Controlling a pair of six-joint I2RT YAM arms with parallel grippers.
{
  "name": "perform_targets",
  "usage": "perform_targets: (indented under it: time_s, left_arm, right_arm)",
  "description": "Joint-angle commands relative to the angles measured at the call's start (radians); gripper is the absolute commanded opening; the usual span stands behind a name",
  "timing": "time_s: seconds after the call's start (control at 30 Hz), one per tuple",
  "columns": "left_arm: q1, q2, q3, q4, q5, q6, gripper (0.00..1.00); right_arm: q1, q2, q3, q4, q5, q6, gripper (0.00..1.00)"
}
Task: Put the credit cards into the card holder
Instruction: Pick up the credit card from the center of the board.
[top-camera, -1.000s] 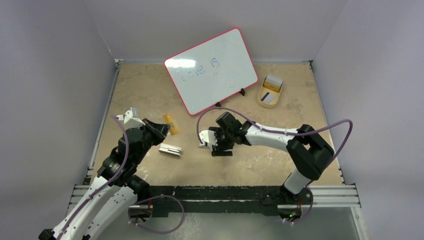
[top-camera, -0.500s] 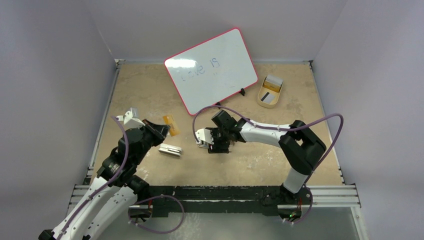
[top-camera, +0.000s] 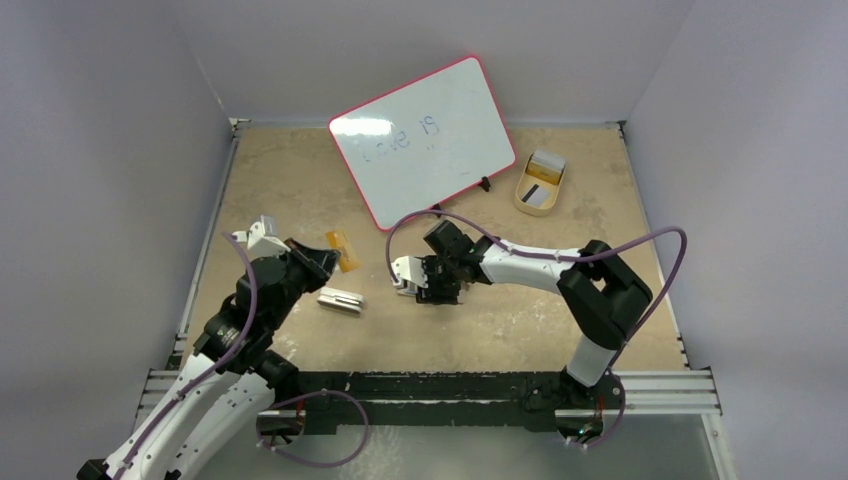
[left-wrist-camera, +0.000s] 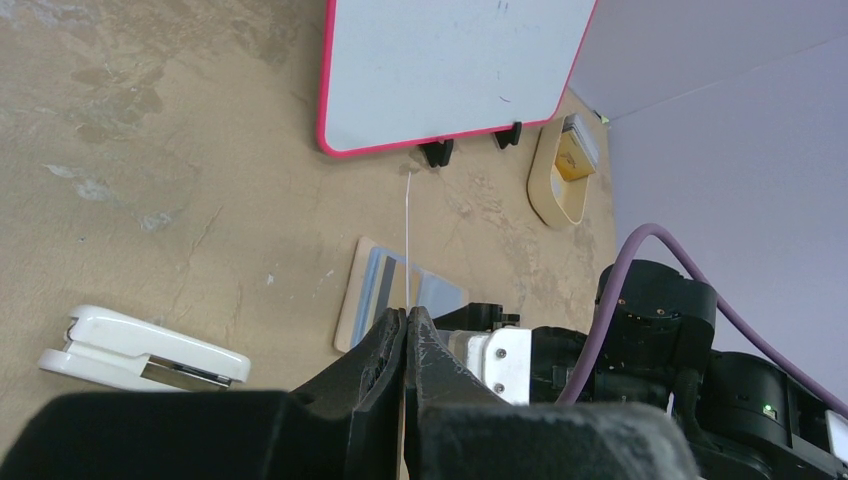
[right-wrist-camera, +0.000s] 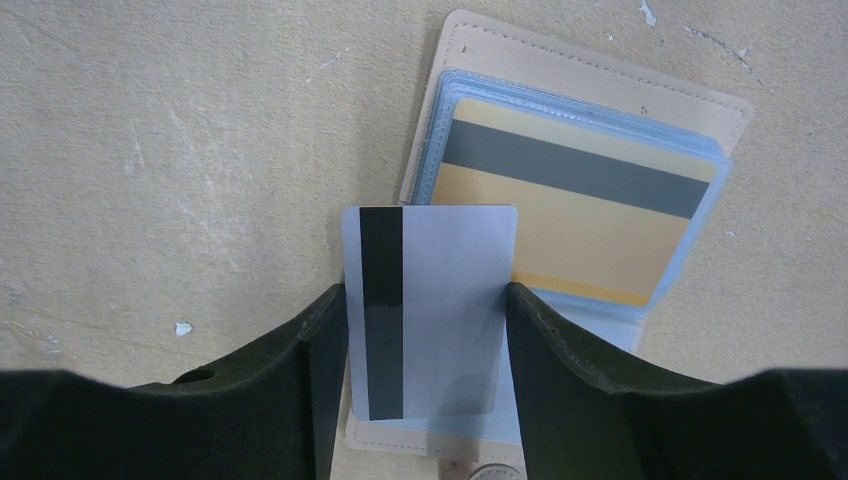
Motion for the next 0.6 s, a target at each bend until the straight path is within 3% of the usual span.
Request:
perform_targets:
  time_s: [0.0, 0.1, 0.27, 0.4, 0.57]
  left_arm:
    - [0.005, 0.007, 0.025, 0.025, 0.006, 0.006, 0.0]
    - [0.005, 0.029, 0.056, 0.01, 0.011, 0.039, 0.0]
    - [0.005, 0.061, 0.1, -0.015, 0.018, 0.061, 0.0]
    - [0.005, 0.055, 0.086, -0.006, 0.029, 0.042, 0.0]
    - [0.005, 0.076, 0.065, 0.044, 0.097, 0.039, 0.0]
  right_arm:
    - [-0.007, -0.04, 0.006, -0.025, -0.014, 0.047, 0.35]
    - [-0.023, -0.078, 0.018, -0.018, -0.052, 0.084, 0.3]
    - [-0.041, -0.176, -0.021, 0.053, -0.093, 0.151, 0.3]
    - [-0.059, -0.246, -0.038, 0.171, -0.08, 0.293, 0.25]
    - [-0.065, -0.292, -0.051, 0.3, 0.058, 0.565, 0.18]
